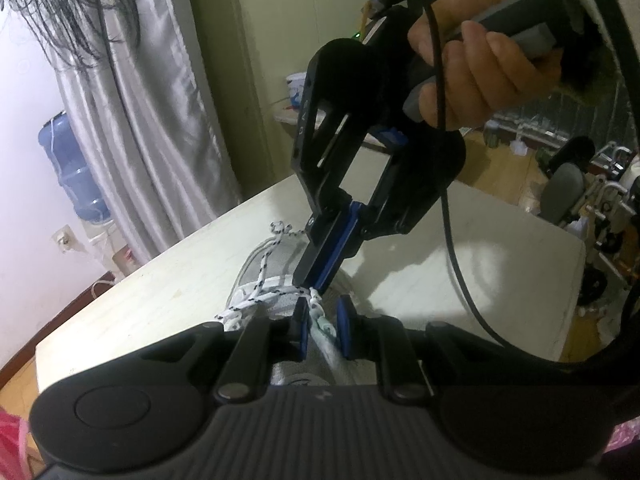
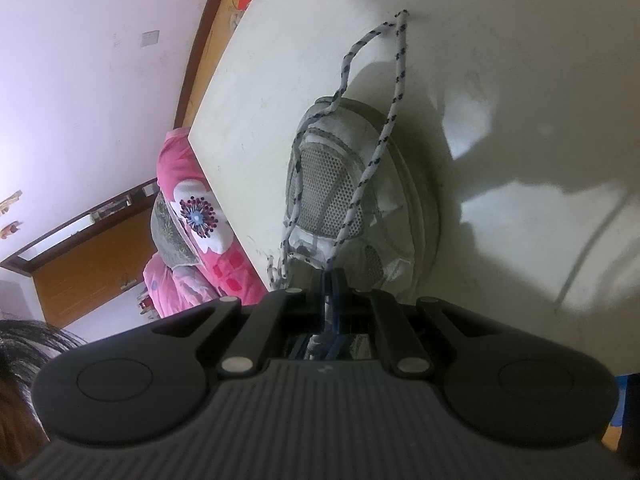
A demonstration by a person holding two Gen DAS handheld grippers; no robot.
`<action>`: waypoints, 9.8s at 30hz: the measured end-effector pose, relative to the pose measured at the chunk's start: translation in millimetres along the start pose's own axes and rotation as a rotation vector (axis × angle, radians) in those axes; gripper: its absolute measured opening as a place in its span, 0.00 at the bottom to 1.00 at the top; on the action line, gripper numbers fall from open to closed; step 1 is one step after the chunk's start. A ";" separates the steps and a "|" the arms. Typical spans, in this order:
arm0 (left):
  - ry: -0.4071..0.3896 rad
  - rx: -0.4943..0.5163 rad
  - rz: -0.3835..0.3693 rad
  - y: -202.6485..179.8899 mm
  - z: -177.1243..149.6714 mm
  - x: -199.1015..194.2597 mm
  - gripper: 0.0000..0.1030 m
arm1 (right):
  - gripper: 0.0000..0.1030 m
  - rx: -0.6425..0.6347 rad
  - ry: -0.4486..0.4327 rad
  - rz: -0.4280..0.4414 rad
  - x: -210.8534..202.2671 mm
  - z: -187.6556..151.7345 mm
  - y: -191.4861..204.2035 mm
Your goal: Lace up shoes with both hands
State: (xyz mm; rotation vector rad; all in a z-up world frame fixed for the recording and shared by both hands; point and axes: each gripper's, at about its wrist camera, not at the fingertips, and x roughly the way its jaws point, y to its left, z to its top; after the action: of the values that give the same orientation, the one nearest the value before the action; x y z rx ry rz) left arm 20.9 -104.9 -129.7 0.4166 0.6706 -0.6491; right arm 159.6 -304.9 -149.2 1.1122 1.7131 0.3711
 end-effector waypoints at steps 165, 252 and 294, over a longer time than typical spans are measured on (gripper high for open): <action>0.084 -0.575 0.092 13.5 -5.2 -28.9 0.11 | 0.09 -0.233 -0.030 -0.045 27.7 -3.2 43.3; 0.076 -0.704 0.029 32.6 -10.1 -33.2 0.09 | 0.06 -0.231 0.077 0.014 31.7 11.7 42.1; 0.215 -0.340 0.168 15.8 35.2 -32.8 0.10 | 0.03 -0.372 0.104 -0.028 42.0 13.4 39.1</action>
State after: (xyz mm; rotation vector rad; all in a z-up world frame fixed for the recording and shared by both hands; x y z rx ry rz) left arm 27.1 -99.1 -79.8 0.2244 0.9223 -0.3237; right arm 188.3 -253.5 -152.5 0.8078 1.6622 0.7083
